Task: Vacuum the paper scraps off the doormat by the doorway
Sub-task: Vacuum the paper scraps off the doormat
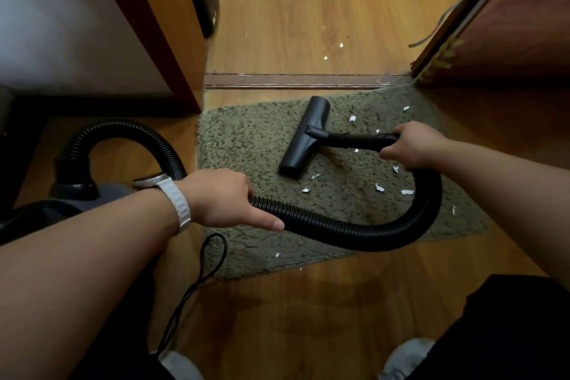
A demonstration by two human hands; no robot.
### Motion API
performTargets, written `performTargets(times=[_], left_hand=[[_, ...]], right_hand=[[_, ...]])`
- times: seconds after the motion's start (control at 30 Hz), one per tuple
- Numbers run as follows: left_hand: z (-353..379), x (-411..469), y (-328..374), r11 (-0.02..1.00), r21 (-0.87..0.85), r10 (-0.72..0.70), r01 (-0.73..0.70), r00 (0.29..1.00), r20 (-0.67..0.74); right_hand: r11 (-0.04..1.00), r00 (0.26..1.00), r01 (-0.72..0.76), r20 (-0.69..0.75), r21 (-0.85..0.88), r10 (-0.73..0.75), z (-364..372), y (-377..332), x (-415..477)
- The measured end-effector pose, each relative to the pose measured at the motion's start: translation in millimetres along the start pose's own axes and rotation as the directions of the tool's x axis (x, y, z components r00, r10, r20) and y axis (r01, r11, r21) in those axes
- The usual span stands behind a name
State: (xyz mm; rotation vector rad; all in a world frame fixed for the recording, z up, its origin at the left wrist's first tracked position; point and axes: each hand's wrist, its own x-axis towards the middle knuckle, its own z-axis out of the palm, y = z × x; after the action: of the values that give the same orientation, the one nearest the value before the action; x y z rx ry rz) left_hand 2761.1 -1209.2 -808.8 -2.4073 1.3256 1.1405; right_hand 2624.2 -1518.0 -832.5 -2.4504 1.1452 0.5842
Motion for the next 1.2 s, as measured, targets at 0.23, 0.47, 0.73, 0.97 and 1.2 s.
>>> performTargets(times=[0.23, 0.47, 0.73, 0.97, 1.2], left_hand=[[1.3, -2.4, -5.6, 1.000, 0.028, 0.001, -0.001, 1.000, 0.013], [4.8, -5.4, -6.4, 0.999, 0.034, 0.015, -0.016, 1.000, 0.027], [27.2, -13.6, 1.7, 0.997, -0.042, 0.064, -0.057, 0.983, 0.173], [31.2, -7.3, 13.2, 0.995, -0.056, 0.090, -0.079, 0.971, 0.223], [41.7, 0.4, 13.3, 0.989, -0.117, 0.120, -0.091, 0.954, 0.273]], right_hand=[[0.996, 0.995, 0.088, 0.040, -0.031, -0.087, 4.2, -17.2, -1.3], [0.966, 0.970, 0.219, 0.138, -0.139, -0.200, 8.1, -26.9, -15.9], [0.934, 0.942, 0.306, 0.198, -0.183, -0.270, 5.6, -19.4, -38.4], [0.891, 0.925, 0.356, 0.242, -0.281, -0.293, 2.5, -10.6, -44.4], [0.897, 0.936, 0.331, 0.221, -0.293, -0.274, -0.8, 9.9, -42.3]])
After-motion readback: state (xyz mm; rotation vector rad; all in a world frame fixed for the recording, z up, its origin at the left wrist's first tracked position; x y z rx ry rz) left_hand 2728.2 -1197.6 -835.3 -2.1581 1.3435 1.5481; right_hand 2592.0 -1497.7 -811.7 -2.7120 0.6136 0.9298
